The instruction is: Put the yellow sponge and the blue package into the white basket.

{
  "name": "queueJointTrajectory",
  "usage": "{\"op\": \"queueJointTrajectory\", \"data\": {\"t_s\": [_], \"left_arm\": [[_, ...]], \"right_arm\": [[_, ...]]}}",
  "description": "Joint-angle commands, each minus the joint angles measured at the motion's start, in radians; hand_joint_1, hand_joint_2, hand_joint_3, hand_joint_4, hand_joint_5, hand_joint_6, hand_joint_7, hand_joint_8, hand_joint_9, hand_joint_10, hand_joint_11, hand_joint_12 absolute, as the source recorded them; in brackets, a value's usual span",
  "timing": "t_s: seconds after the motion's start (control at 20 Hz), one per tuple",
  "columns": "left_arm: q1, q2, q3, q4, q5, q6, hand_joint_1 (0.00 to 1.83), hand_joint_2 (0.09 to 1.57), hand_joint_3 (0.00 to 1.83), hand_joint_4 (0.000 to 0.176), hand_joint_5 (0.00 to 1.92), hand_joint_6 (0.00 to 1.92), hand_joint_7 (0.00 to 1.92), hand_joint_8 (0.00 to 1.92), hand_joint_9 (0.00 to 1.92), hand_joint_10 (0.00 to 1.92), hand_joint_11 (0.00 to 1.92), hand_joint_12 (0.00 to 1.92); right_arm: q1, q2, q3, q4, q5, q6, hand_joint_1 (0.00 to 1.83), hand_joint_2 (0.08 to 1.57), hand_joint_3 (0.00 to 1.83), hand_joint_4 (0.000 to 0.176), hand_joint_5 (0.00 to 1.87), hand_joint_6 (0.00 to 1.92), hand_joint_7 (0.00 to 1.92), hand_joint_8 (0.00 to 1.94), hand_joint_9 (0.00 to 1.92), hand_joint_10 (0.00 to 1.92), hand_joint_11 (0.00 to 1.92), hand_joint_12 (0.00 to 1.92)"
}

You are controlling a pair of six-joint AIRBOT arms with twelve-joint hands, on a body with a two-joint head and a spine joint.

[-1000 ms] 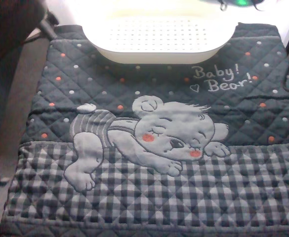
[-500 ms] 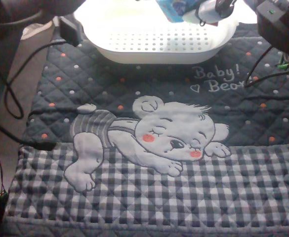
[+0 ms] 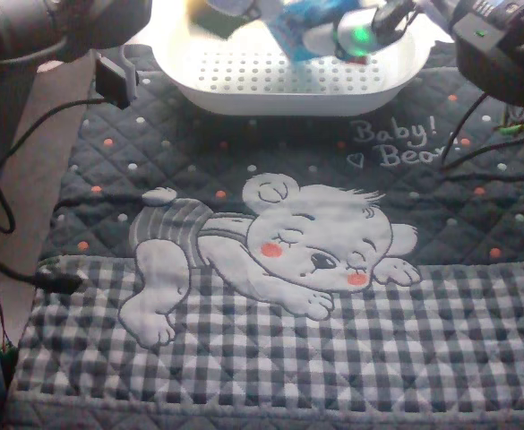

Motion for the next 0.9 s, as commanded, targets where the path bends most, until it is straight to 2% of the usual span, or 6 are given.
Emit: {"op": "queueJointTrajectory", "data": {"t_s": [0.0, 0.05, 0.15, 0.4, 0.75, 0.85], "left_arm": [[0.004, 0.015, -0.012, -0.007, -0.153, -0.009, 0.84, 0.94, 0.00, 0.176, 0.10, 0.00, 0.02, 0.00, 0.01, 0.00, 0.00, 0.20], [0.014, 0.035, -0.039, -0.008, -0.177, -0.009, 0.84, 0.94, 0.00, 0.176, 0.10, 0.00, 0.02, 0.00, 0.01, 0.00, 0.00, 0.20], [0.049, 0.092, -0.118, -0.029, -0.264, -0.010, 0.85, 0.90, 0.00, 0.176, 0.10, 0.00, 0.03, 0.00, 0.00, 0.00, 0.00, 0.05], [0.167, 0.261, -0.345, -0.056, -0.510, -0.007, 0.83, 0.92, 0.00, 0.176, 0.04, 0.00, 0.00, 0.00, 0.00, 0.00, 0.00, 0.00], [0.384, 0.489, -0.626, -0.084, -0.831, 0.020, 0.86, 0.89, 0.00, 0.176, 0.06, 0.01, 0.00, 0.00, 0.00, 0.00, 0.01, 0.00], [0.468, 0.529, -0.685, -0.109, -0.938, 0.020, 0.85, 0.89, 0.00, 0.176, 0.05, 0.00, 0.00, 0.00, 0.00, 0.00, 0.00, 0.00]], "right_arm": [[0.011, 0.033, 0.002, 0.028, 0.154, 0.003, 0.68, 1.05, 0.00, 0.176, 0.14, 0.01, 0.07, 0.01, 0.03, 0.01, 0.00, 0.01], [0.011, 0.055, -0.018, 0.028, 0.177, 0.003, 0.68, 1.05, 0.00, 0.176, 0.14, 0.01, 0.07, 0.01, 0.03, 0.01, 0.00, 0.01], [0.007, 0.108, -0.089, 0.025, 0.237, 0.002, 0.63, 1.06, 0.00, 0.176, 0.14, 0.00, 0.18, 0.02, 0.11, 0.02, 0.08, 0.04], [-0.085, 0.261, -0.287, 0.029, 0.469, 0.002, 0.62, 1.01, 0.00, 0.176, 0.12, 0.00, 0.06, 0.00, 0.00, 0.00, 0.01, 0.01], [-0.291, 0.429, -0.505, 0.089, 0.738, 0.002, 0.61, 1.06, 0.01, 0.176, 0.10, 0.00, 0.00, 0.00, 0.00, 0.00, 0.00, 0.00], [-0.366, 0.468, -0.559, 0.118, 0.826, 0.002, 0.61, 1.05, 0.00, 0.176, 0.13, 0.01, 0.03, 0.01, 0.00, 0.00, 0.00, 0.00]]}}
